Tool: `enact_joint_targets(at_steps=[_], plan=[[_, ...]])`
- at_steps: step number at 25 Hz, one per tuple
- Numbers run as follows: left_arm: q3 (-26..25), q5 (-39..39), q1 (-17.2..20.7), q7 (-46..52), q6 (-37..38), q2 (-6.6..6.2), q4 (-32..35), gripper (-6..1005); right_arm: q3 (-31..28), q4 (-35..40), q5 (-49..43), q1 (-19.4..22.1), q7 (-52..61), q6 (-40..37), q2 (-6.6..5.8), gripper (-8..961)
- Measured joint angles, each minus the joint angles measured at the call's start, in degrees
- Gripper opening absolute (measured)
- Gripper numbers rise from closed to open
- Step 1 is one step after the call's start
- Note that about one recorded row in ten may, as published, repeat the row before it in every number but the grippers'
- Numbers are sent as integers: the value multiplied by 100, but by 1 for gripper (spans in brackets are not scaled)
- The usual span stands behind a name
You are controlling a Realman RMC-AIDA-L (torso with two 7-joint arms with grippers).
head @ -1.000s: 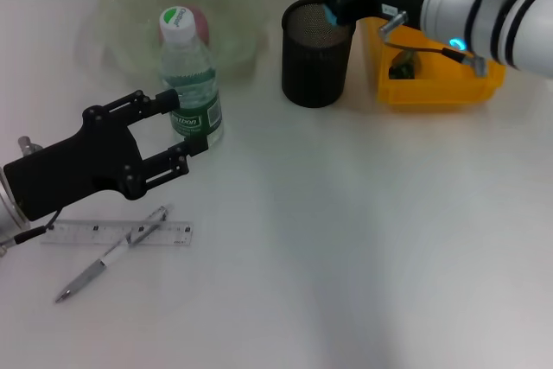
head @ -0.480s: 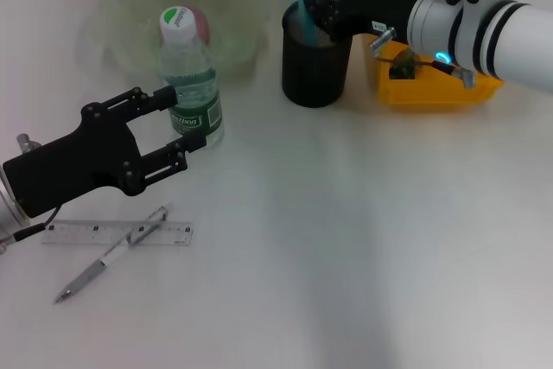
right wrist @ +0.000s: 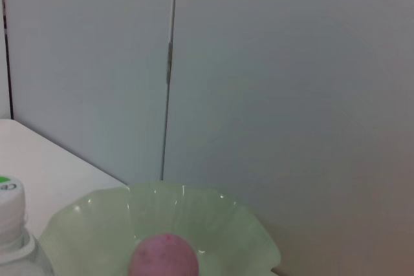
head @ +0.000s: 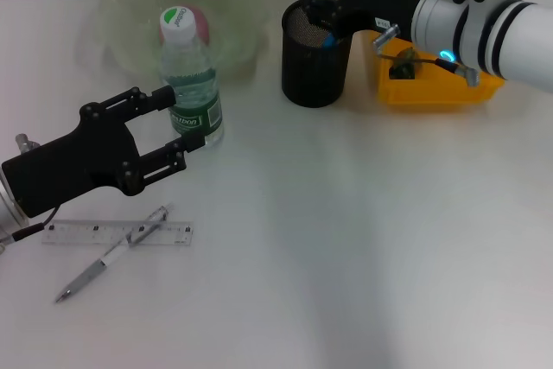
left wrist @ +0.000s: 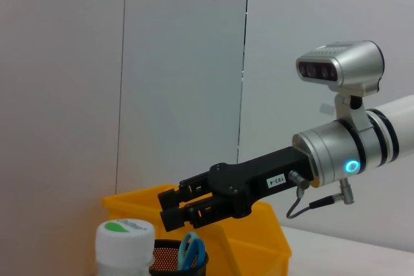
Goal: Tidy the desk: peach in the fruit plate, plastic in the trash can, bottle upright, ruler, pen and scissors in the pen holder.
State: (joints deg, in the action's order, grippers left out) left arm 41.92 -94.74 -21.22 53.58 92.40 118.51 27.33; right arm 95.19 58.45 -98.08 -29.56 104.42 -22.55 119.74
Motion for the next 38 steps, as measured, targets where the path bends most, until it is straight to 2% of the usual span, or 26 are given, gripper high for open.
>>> enact_joint_targets(at_steps=[4, 8, 10, 12, 14, 15, 16, 17, 19, 20, 21, 25, 35, 38], plan=[[0, 7, 7, -1, -3, -2, 0, 686, 0, 140, 65, 130, 18, 3, 1, 548], [0, 118, 60, -5, 14, 1, 0, 686, -6, 332, 823, 416, -178, -98, -1, 548], [0, 134, 64, -5, 20, 1, -1, 686, -50, 315, 1471, 587, -581, -382, -9, 548], [0, 158, 72, -6, 34, -2, -6, 686, -67, 289, 1723, 641, -753, -527, -11, 548], [0, 161, 73, -6, 45, -6, -8, 686, -162, 205, 2338, 745, -1225, -944, -19, 548], [0, 161, 74, -6, 46, -6, -8, 686, -368, -4, 2993, 817, -1815, -1534, -21, 547], [0, 161, 74, -6, 46, -6, -8, 686, -368, -4, 2993, 817, -1815, -1534, -21, 547], [13, 161, 74, -6, 57, -6, -9, 686, -508, -162, 3378, 841, -2177, -1949, -22, 547], [27, 162, 73, -5, 111, -7, -9, 686, -838, -647, 4064, 865, -2899, -2899, -23, 547], [26, 162, 73, -4, 152, -10, -9, 686, -1207, -1308, 4698, 865, -3622, -3962, -32, 547], [19, 162, 74, 0, 213, -15, -9, 686, -1207, -1308, 4698, 865, -3622, -3962, -32, 547], [10, 161, 130, 35, 358, -25, 13, 686, -2010, -2619, 5126, 809, -4482, -5621, -59, 547], [64, 111, 280, 219, 453, -35, 44, 686, -2107, -3555, 4971, 1106, -5061, -6160, -71, 547], [41, -178, 467, 711, 387, -51, 545, 686, -2161, -3788, 4971, 1133, -5108, -6174, -72, 547]])
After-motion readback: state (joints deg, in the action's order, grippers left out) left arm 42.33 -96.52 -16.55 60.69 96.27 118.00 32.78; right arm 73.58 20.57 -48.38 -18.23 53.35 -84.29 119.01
